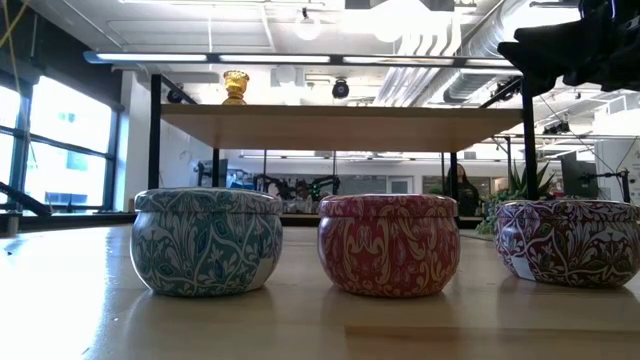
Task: Pick & Place candle stick holders
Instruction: Put the blue scented candle on the shelf
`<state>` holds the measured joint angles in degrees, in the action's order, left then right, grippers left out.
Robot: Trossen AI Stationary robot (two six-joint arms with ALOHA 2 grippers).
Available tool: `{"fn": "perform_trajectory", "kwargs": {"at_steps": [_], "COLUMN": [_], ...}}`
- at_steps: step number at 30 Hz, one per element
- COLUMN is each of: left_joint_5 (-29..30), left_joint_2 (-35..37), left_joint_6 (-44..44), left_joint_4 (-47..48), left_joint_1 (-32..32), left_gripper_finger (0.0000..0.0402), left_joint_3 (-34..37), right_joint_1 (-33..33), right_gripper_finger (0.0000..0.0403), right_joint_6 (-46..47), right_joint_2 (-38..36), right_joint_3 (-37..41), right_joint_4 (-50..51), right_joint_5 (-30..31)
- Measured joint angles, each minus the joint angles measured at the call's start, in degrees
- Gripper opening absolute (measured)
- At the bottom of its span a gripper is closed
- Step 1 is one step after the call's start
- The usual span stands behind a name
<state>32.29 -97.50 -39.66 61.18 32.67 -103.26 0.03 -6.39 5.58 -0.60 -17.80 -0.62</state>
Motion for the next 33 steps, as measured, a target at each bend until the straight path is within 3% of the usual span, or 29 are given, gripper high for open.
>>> {"fn": "perform_trajectory", "kwargs": {"at_steps": [12,19,23,33], "left_joint_5": [-2.7,-11.0,-11.8,-22.1], "left_joint_2": [-4.7,-5.5,-6.3,-12.5], "left_joint_6": [-0.9,-7.3,-9.6,-5.5], "left_joint_4": [-2.3,-2.7,0.4,1.7], "left_joint_1": [0.0,-0.4,-0.5,-3.3], "left_gripper_finger": [0.0304,0.0303,0.0303,0.0303], "left_joint_3": [0.0,0.0,-0.1,0.0], "right_joint_1": [0.0,0.0,0.0,0.0], "right_gripper_finger": [0.0165,0.0165,0.0165,0.0165], "right_joint_6": [0.2,0.5,0.5,0.4], "right_joint_2": [0.2,0.2,0.2,0.4], "right_joint_3": [0.0,0.0,0.0,-0.1], "right_joint_4": [0.9,1.1,1.3,1.3], "right_joint_5": [0.0,-1.7,-1.8,-1.7]}}
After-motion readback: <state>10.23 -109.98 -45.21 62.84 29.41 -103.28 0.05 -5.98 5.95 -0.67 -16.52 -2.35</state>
